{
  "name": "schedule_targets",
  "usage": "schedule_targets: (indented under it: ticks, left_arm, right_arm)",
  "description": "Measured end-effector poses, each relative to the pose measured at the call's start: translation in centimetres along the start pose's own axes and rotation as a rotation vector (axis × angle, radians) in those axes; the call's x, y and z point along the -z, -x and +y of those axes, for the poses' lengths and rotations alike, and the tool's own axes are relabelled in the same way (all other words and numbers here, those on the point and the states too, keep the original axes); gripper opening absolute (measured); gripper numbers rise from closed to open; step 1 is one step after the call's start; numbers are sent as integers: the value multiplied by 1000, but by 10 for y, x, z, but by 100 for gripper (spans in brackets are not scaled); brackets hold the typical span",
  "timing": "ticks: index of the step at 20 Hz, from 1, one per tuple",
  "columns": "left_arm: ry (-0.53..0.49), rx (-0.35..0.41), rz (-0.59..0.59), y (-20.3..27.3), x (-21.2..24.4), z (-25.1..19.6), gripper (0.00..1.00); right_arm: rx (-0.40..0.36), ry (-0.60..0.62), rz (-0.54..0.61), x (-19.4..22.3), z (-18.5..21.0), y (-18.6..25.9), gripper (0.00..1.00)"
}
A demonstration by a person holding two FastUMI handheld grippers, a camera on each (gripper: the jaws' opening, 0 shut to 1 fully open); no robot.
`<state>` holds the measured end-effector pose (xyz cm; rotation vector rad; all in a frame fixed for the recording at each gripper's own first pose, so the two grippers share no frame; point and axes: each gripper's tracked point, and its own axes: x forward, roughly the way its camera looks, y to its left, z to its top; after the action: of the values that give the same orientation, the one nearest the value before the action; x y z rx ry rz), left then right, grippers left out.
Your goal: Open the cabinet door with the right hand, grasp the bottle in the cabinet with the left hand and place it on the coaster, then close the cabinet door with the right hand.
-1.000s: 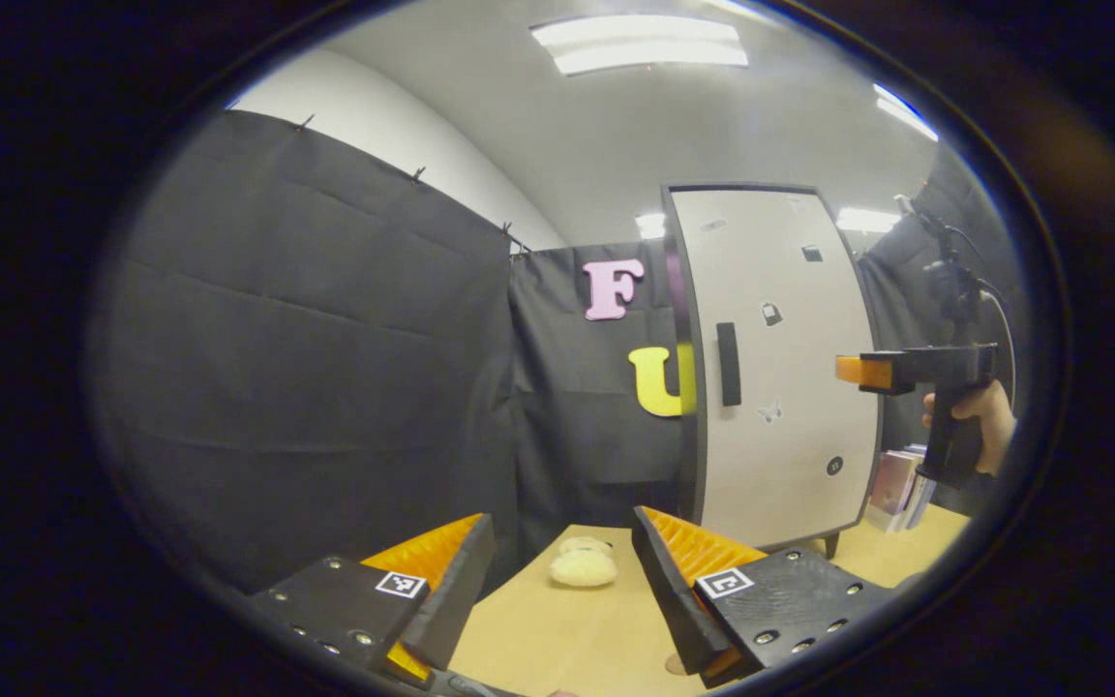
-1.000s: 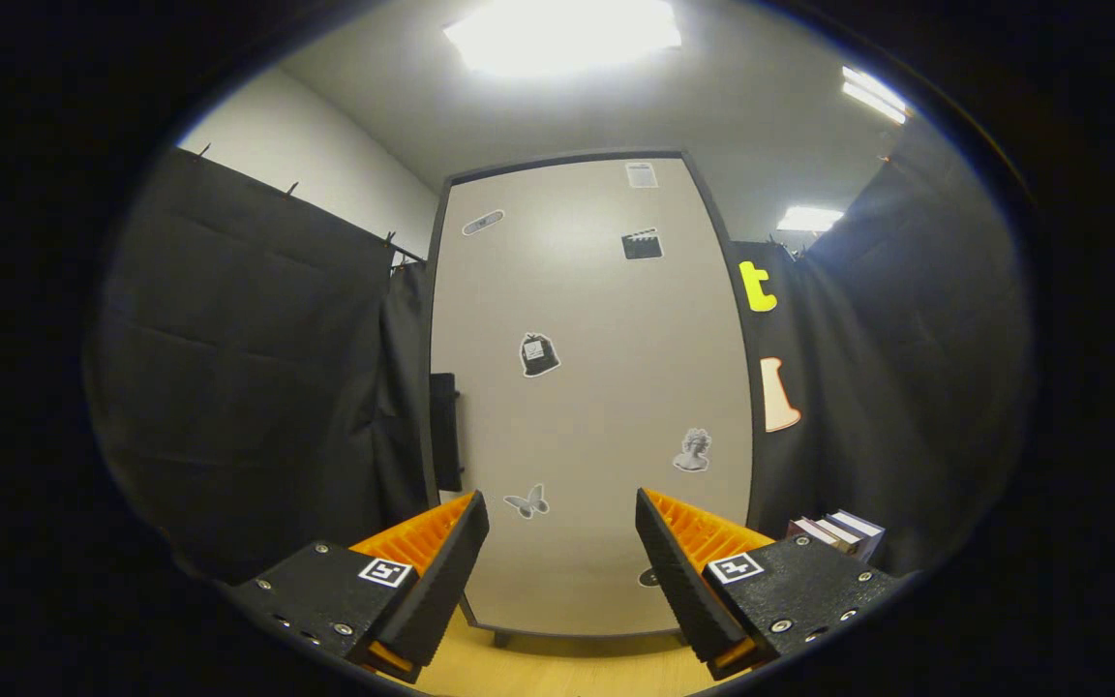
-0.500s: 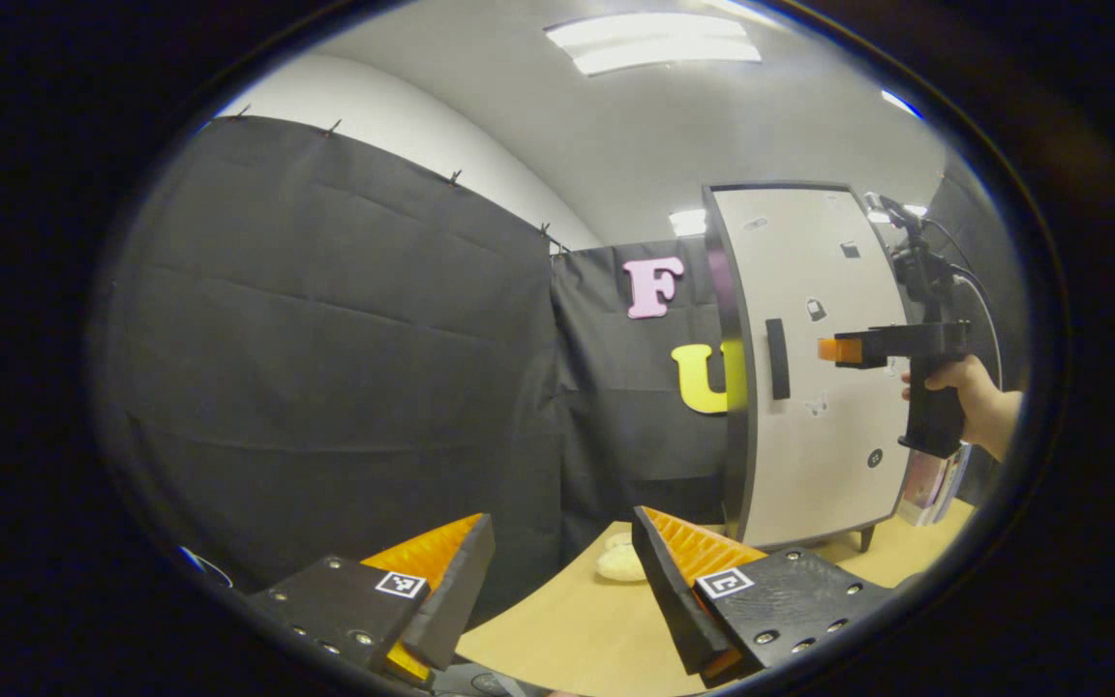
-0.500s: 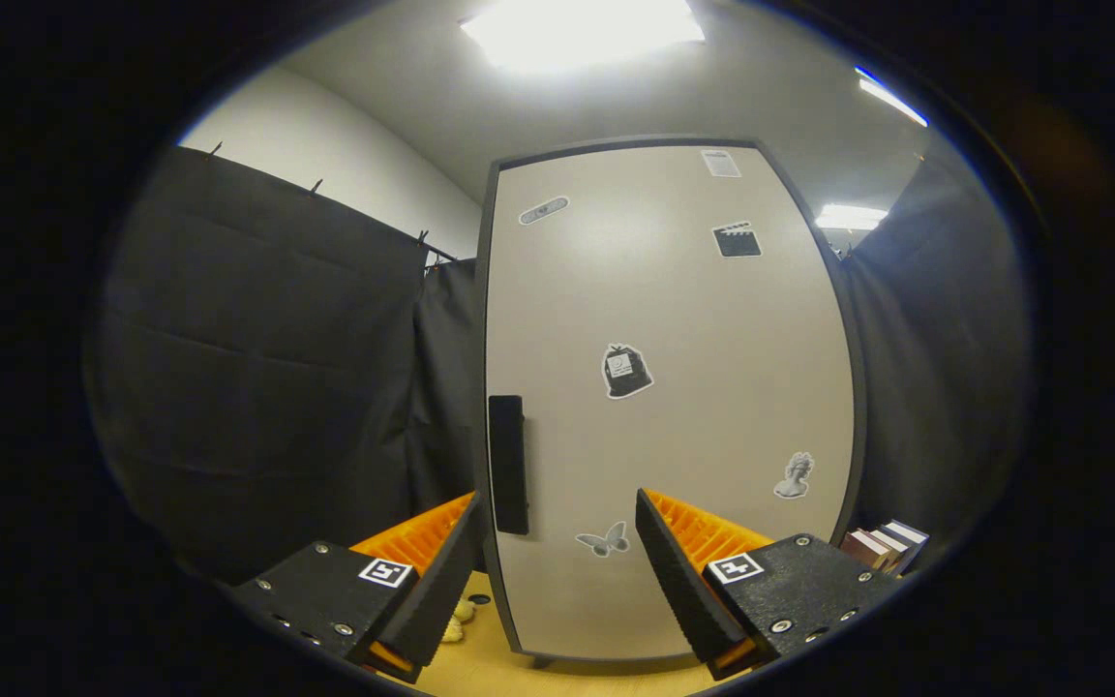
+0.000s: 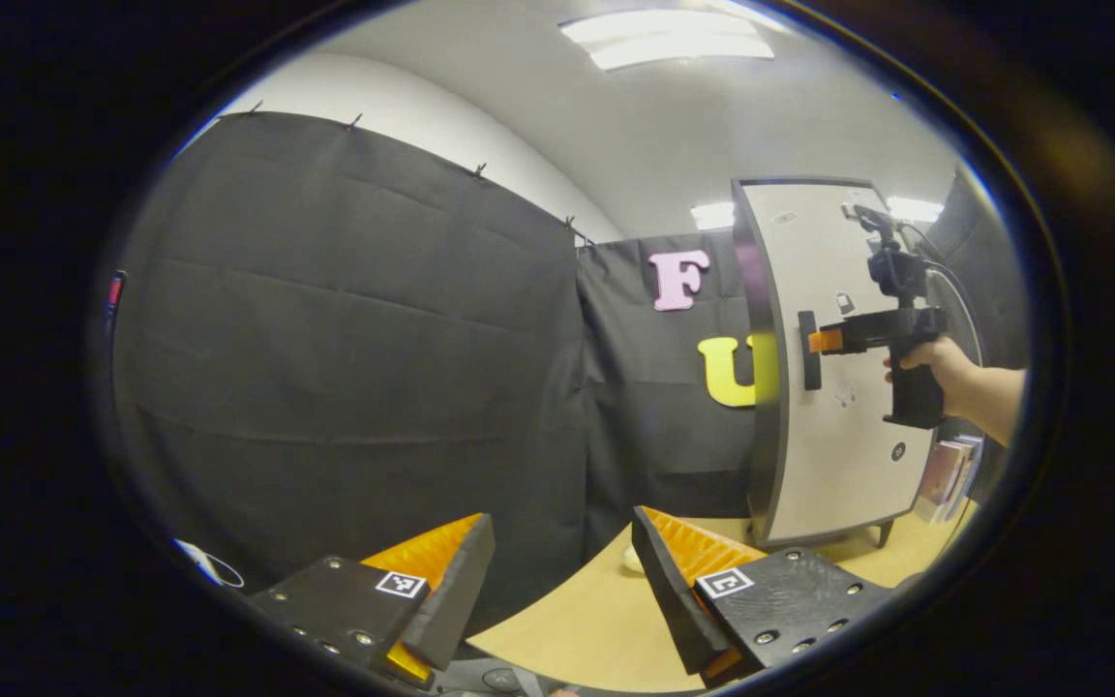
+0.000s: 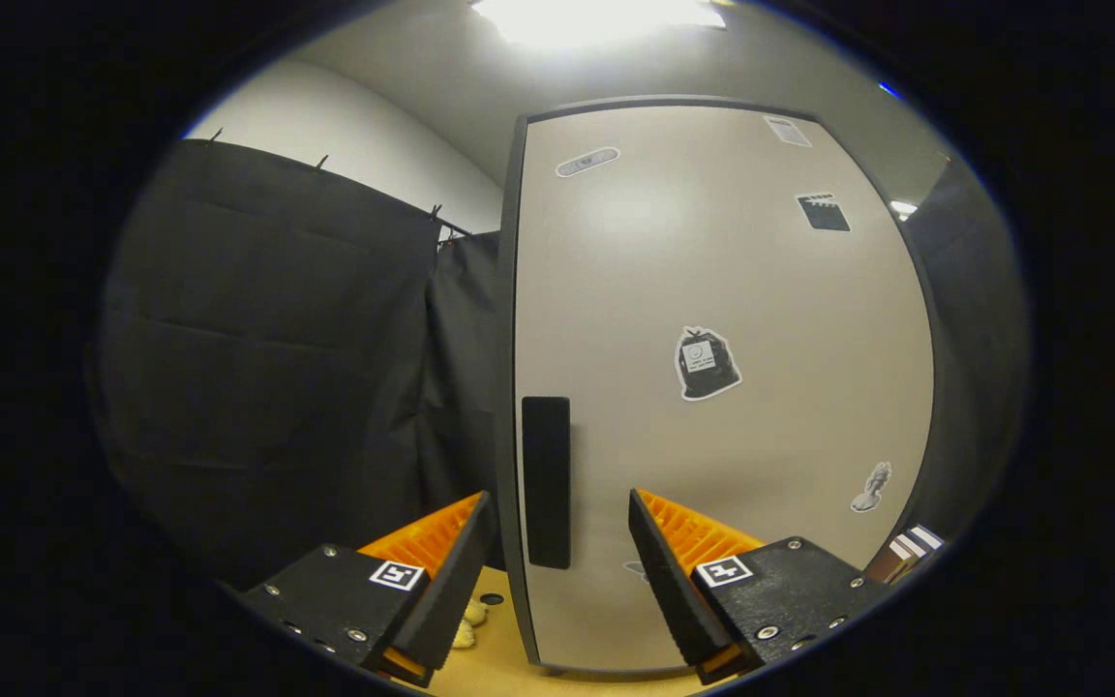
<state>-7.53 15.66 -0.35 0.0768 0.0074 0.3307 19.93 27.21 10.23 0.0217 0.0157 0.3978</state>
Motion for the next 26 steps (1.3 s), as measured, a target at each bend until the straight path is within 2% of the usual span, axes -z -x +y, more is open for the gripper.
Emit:
schedule_targets:
  ticks: [4, 6, 7, 8, 10, 15, 16, 17, 18, 21, 22, 26]
  left_arm:
    - [-4, -9, 5, -1, 5, 5, 89]
    - [-11, -11, 9, -1, 6, 8, 86]
    - [-11, -10, 9, -1, 5, 8, 89]
    - [-11, -9, 10, -1, 6, 8, 86]
    - [-9, -8, 11, 0, 7, 10, 89]
    - [-2, 6, 9, -1, 8, 10, 89]
    - [0, 12, 4, 0, 7, 9, 89]
    - [2, 19, -2, -1, 4, 7, 89]
    - [3, 28, -7, -4, 4, 4, 86]
    - [3, 63, -18, -15, 2, -6, 86]
    - [3, 76, -21, -19, 3, -9, 89]
    - [12, 133, -29, -29, 1, -30, 86]
  right_arm:
    - [9, 38, 15, 0, 9, -24, 71]
    - [45, 78, 51, 7, 7, -34, 63]
    - [57, 95, 70, 12, 8, -38, 59]
    - [76, 106, 85, 16, 7, -42, 58]
    - [111, 110, 102, 20, 3, -48, 53]
    - [122, -35, 140, 24, 2, -50, 29]
    - [120, -44, 137, 22, 3, -47, 26]
    - [114, -35, 137, 23, 3, -47, 18]
    - [106, -25, 137, 22, 3, -45, 17]
    - [70, -45, 141, 21, 5, -38, 17]
    - [61, -46, 142, 21, 6, -36, 17]
    - [19, -43, 137, 18, 8, -23, 17]
